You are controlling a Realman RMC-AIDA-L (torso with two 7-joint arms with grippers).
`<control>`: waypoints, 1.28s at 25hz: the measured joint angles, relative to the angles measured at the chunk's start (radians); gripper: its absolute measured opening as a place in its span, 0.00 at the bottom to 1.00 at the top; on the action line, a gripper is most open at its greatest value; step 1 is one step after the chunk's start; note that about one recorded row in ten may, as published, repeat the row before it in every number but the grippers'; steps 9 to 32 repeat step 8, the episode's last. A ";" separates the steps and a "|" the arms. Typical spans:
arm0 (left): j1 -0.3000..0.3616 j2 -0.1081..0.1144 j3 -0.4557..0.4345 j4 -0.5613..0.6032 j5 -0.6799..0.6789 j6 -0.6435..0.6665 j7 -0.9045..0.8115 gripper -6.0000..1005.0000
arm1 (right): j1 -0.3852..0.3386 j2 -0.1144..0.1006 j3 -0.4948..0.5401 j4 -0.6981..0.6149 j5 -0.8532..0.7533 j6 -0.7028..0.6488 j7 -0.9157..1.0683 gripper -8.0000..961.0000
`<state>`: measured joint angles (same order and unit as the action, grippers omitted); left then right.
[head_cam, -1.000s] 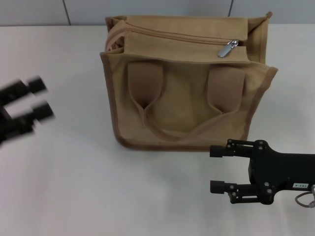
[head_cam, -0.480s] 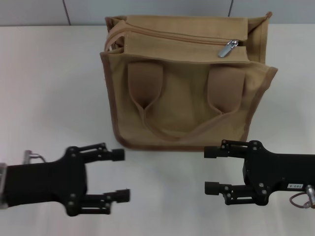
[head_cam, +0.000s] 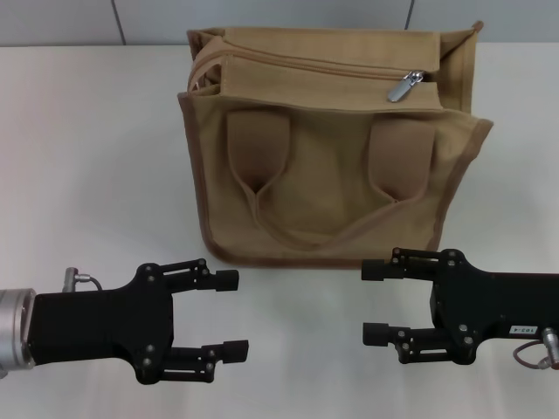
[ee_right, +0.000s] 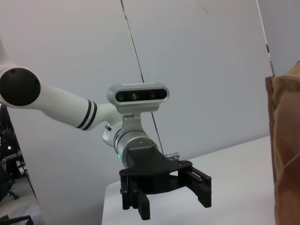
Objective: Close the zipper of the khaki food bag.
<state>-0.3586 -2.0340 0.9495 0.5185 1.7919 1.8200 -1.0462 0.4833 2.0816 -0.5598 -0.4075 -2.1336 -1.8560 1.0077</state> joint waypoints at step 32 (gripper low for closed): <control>0.000 -0.002 0.001 0.000 0.001 -0.003 0.000 0.80 | 0.000 0.000 0.000 -0.001 0.000 0.000 0.000 0.78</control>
